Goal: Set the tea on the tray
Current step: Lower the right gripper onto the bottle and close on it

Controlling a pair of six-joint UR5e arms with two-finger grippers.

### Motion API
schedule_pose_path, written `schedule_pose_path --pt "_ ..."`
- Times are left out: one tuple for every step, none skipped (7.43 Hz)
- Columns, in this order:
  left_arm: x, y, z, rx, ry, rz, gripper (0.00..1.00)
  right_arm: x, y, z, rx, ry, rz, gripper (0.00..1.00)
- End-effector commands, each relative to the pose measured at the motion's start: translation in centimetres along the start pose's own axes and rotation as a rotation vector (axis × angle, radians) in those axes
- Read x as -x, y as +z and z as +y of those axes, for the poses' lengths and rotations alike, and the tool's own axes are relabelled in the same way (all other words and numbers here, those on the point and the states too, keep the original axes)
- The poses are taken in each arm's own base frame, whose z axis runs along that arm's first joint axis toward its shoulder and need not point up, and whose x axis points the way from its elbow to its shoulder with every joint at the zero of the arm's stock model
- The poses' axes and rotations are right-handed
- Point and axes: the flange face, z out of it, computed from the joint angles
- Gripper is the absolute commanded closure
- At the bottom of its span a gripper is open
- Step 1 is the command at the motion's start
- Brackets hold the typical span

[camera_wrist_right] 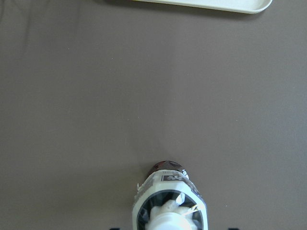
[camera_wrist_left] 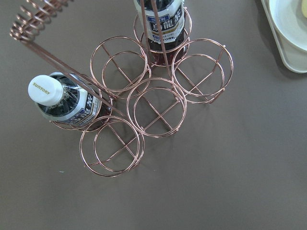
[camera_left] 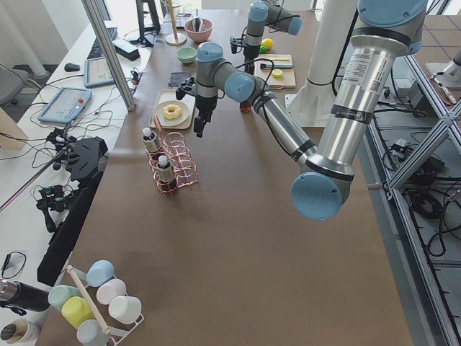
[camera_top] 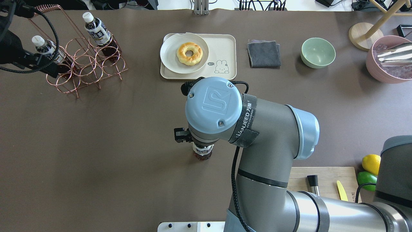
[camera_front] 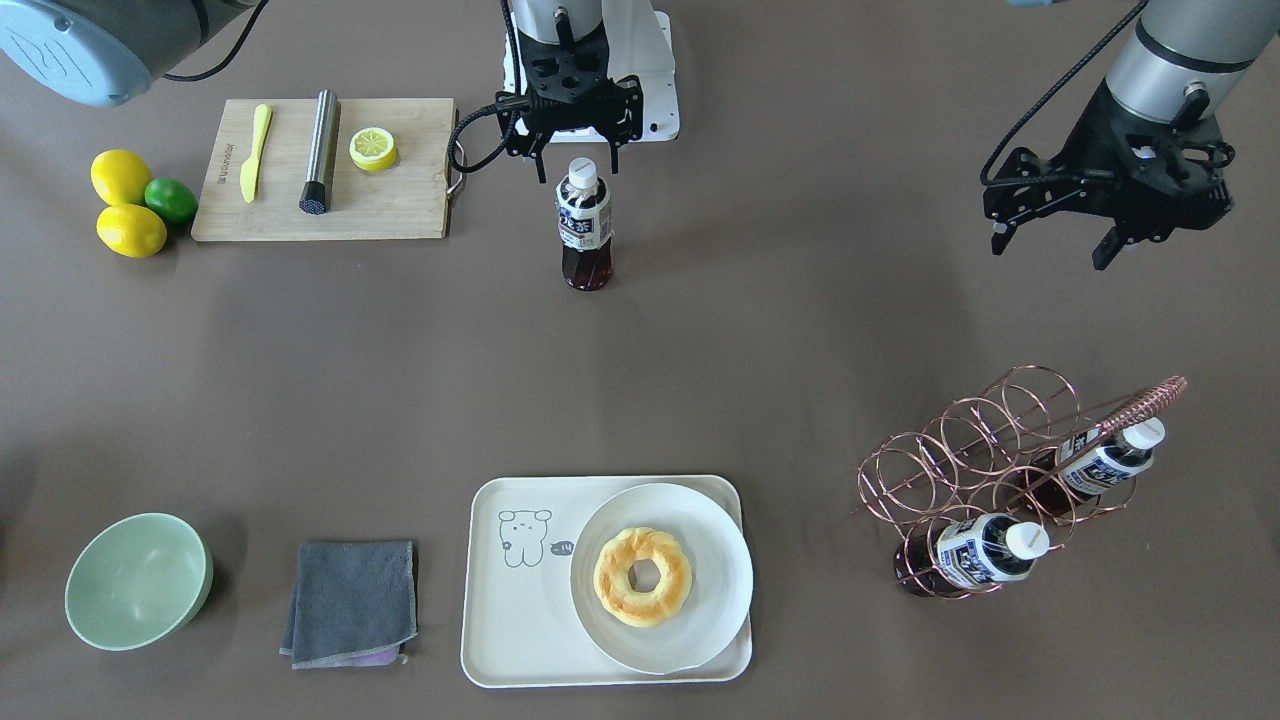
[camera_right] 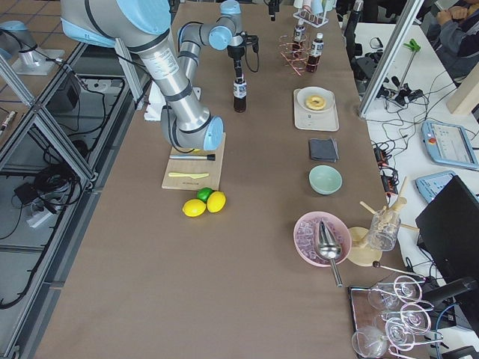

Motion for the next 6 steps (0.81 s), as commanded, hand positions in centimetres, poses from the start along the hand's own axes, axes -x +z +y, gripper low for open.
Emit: schedule_pose_path --pt "0.3 0.3 0.5 0.016 -0.004 0.019 0.03 0.3 -0.1 0.1 -0.006 -0.004 -0.001 0.51" --pt "0.4 0.5 0.6 0.015 -0.003 0.02 0.03 0.2 0.1 0.2 -0.005 -0.003 0.002 0.69" --pt "0.4 0.5 0.7 0.016 -0.004 0.019 0.03 0.2 0.0 0.2 -0.006 -0.005 0.0 0.86" --pt "0.4 0.5 0.6 0.013 -0.002 0.021 0.03 0.1 0.2 0.3 -0.003 -0.003 0.004 1.0" --pt "0.5 0.6 0.7 0.014 -0.002 0.02 0.03 0.4 -0.4 0.1 -0.01 -0.005 -0.006 1.0" --pt "1.5 0.4 1.0 0.012 -0.008 0.013 0.03 0.0 -1.5 -1.1 -0.025 0.006 -0.018 1.0"
